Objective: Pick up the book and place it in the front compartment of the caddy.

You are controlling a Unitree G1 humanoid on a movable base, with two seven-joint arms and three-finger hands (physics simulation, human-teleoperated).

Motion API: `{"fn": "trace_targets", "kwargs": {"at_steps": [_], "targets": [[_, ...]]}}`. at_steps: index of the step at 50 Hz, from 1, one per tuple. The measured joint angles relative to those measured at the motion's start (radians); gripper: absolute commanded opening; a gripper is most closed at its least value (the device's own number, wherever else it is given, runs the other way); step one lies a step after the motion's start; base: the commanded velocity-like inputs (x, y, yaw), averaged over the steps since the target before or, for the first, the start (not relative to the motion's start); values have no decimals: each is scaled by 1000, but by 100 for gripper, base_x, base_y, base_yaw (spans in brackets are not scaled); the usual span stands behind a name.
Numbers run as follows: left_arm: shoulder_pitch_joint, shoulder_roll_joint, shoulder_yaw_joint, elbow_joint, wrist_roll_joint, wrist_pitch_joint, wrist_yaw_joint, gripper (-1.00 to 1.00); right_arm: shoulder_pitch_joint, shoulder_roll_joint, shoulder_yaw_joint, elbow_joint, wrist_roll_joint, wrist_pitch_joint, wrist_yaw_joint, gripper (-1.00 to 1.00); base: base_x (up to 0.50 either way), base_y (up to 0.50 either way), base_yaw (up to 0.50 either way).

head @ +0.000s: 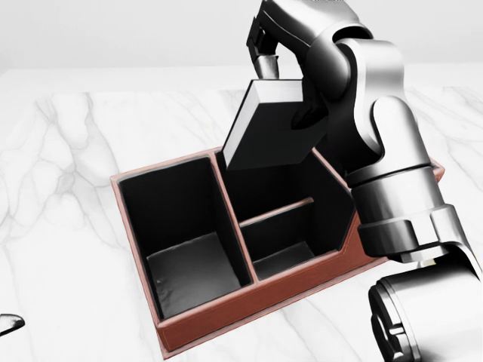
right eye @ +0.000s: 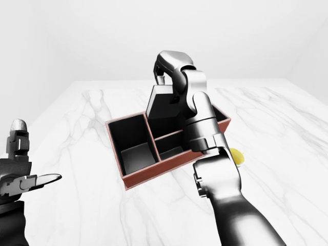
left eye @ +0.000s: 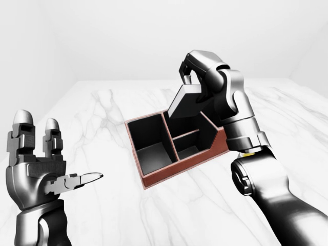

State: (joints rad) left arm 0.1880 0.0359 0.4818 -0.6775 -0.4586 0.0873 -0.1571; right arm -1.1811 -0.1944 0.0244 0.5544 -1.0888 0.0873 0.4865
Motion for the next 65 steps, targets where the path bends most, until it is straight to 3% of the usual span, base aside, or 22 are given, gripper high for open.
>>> {"fn": "trace_targets", "kwargs": {"at_steps": [65], "targets": [[0,4,-5,55,1,0,-8,100,2,40,39,342,-15,0,-360,-100,0,0,0]]}}
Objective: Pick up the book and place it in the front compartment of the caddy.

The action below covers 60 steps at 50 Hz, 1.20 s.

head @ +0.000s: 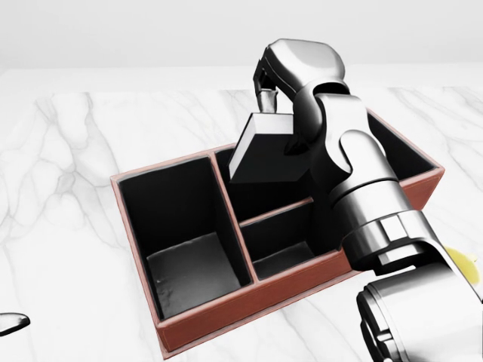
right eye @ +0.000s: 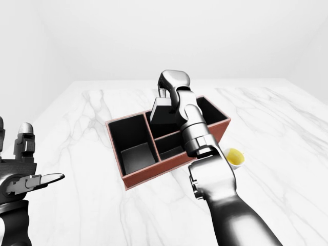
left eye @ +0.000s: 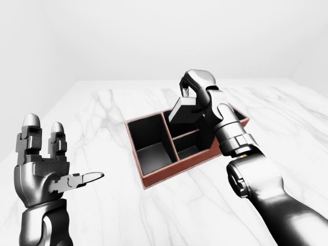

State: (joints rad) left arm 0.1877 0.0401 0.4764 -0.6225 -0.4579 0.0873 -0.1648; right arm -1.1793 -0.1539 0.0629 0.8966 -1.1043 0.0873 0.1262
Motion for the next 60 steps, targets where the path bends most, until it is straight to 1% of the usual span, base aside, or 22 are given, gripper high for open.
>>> {"fn": "trace_targets", "kwargs": {"at_steps": [24,40,60], "targets": [[9,-5,7,-16,-2,0,-6,100,-27,21,16,182,32,0,-140,-100,0,0,0],[13,-7,6,-1,6,0,-15,100,-44,30,27,275,32,0,-204,-100,0,0,0],[17,-9,4,3,8,0,-17,100,-69,33,29,323,19,0,-269,-100,0,0,0]]}}
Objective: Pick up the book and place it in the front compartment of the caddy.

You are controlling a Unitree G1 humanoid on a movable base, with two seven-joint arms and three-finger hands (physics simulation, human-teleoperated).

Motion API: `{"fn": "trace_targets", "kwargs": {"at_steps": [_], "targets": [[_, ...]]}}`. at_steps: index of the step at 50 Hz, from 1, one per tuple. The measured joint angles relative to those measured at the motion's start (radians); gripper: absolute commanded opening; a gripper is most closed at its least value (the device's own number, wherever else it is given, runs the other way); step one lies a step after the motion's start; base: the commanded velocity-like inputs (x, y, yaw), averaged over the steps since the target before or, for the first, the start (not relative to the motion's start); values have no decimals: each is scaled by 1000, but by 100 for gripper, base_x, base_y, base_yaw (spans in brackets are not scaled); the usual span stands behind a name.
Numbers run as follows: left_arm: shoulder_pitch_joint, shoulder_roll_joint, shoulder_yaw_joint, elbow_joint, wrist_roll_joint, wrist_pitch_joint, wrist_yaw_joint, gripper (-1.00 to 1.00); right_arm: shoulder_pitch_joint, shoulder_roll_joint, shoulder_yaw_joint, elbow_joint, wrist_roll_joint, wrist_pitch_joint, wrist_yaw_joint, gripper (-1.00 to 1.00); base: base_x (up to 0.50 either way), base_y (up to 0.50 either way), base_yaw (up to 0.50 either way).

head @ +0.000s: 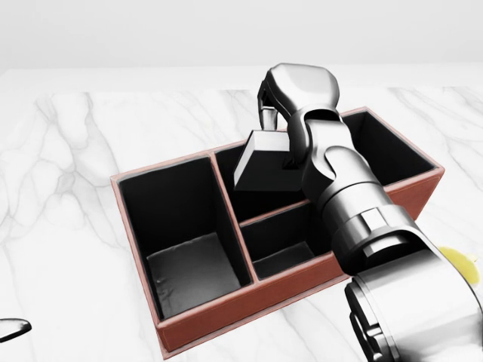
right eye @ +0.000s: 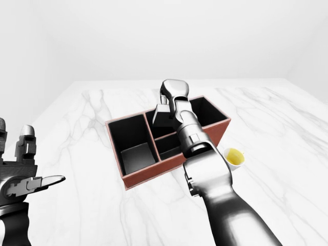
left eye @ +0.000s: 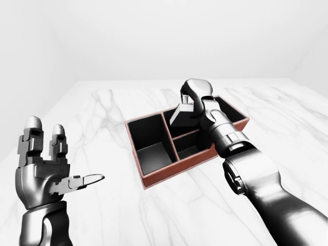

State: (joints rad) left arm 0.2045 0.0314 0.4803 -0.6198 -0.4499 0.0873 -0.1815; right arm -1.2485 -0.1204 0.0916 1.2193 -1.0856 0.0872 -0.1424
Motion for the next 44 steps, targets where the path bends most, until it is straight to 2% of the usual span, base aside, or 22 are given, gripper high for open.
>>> {"fn": "trace_targets", "kwargs": {"at_steps": [7,8,9,10,34,44], "targets": [[1,-1,3,-3,-1,0,-2,100,-3,3,-1,11,-4,0,-15,-100,0,0,0],[1,-1,3,-3,-1,0,-2,100,-3,4,0,12,-5,0,-17,-61,0,0,0],[2,-1,3,-2,-2,0,-2,100,-4,5,-1,13,-8,0,-20,25,0,0,0],[2,-1,4,-2,-2,0,-3,100,-5,5,-1,14,-11,0,-24,100,0,0,0],[5,-3,3,2,-4,0,-7,100,-2,15,-10,15,-43,0,-58,100,0,0,0],[8,-4,3,7,-3,0,-10,100,5,20,-35,-18,24,0,-17,100,0,0,0]]}}
